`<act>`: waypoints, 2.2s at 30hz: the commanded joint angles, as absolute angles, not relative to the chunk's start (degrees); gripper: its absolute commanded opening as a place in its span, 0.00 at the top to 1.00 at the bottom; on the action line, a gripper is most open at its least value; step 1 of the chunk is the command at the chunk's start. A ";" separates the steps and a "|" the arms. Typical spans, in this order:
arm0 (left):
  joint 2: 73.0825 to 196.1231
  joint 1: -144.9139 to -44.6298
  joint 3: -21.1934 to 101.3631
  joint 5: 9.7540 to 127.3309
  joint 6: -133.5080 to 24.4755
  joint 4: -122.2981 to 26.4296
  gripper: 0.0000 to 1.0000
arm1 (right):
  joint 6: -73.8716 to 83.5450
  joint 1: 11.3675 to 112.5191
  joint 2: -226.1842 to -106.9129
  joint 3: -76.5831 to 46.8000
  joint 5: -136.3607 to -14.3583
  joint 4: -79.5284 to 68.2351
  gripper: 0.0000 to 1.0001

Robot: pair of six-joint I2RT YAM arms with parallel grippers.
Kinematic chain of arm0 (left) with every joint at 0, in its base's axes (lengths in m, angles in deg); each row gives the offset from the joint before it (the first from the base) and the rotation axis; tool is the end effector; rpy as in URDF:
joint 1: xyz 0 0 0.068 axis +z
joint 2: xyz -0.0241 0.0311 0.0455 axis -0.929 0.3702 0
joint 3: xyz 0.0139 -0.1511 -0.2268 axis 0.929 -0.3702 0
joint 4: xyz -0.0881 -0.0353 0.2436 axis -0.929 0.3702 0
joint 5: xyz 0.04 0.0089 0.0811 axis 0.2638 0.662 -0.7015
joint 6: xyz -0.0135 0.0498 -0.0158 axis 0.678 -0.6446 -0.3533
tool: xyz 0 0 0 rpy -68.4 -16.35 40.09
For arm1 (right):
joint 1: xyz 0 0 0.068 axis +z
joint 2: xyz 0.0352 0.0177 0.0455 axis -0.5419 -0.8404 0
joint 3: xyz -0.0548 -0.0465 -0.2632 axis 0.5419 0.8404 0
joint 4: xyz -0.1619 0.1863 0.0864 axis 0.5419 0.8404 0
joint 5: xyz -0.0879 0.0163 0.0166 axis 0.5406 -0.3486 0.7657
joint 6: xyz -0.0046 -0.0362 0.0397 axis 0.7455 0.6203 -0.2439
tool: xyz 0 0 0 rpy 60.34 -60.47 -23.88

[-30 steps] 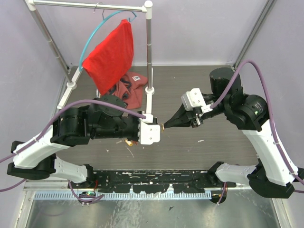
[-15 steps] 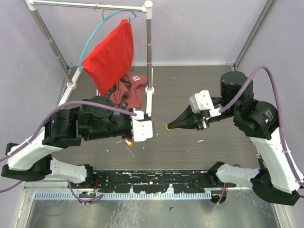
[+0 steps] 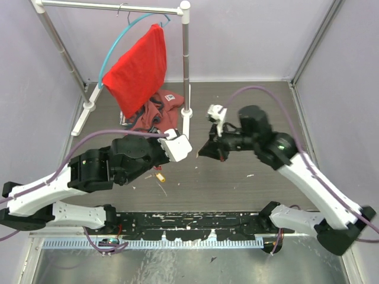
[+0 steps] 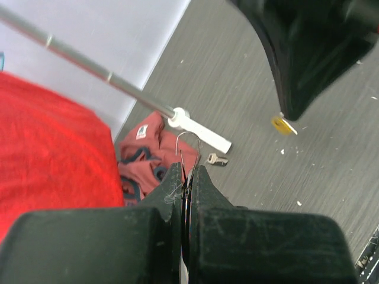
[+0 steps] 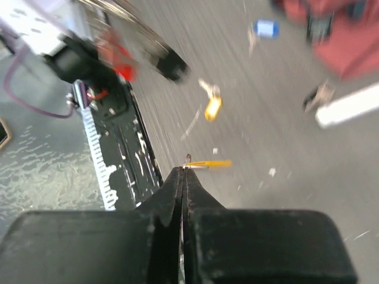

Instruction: Put the keys on the keyring

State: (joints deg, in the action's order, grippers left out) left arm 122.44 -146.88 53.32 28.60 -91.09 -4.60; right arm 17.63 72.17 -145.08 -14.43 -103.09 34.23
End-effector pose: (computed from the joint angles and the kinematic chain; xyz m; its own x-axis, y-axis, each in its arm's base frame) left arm 0.0586 -0.1963 0.4631 0.2526 0.5669 -0.7841 0.6945 0.4580 0.5549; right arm 0.1414 0.1427 0.4214 -0.2278 -0.2966 -0.9274 -0.9520 0.2681 0.1481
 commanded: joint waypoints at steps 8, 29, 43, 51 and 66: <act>116.98 -136.61 45.13 25.89 -80.74 -9.44 1.00 | -9.52 69.39 -164.20 7.32 -101.97 4.31 0.98; 111.22 -131.73 41.76 27.17 -79.15 -8.08 1.00 | 1.89 69.80 -186.30 -17.20 -73.95 17.56 0.57; 110.49 -131.56 43.04 26.91 -78.31 -5.68 1.00 | 9.98 74.96 -204.81 -35.35 -72.60 16.68 0.59; 109.78 -131.55 43.05 26.53 -78.14 -4.79 1.00 | 16.30 74.99 -207.29 -37.62 -69.64 17.61 0.60; 110.33 -131.56 43.08 26.88 -78.22 -4.61 1.00 | 24.56 74.96 -211.84 -40.36 -75.38 18.28 0.62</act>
State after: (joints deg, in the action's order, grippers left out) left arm 110.62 -131.78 41.87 27.18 -78.83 -3.46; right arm 22.50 74.97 -212.25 -37.01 -74.29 19.25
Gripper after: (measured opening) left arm 0.036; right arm 0.396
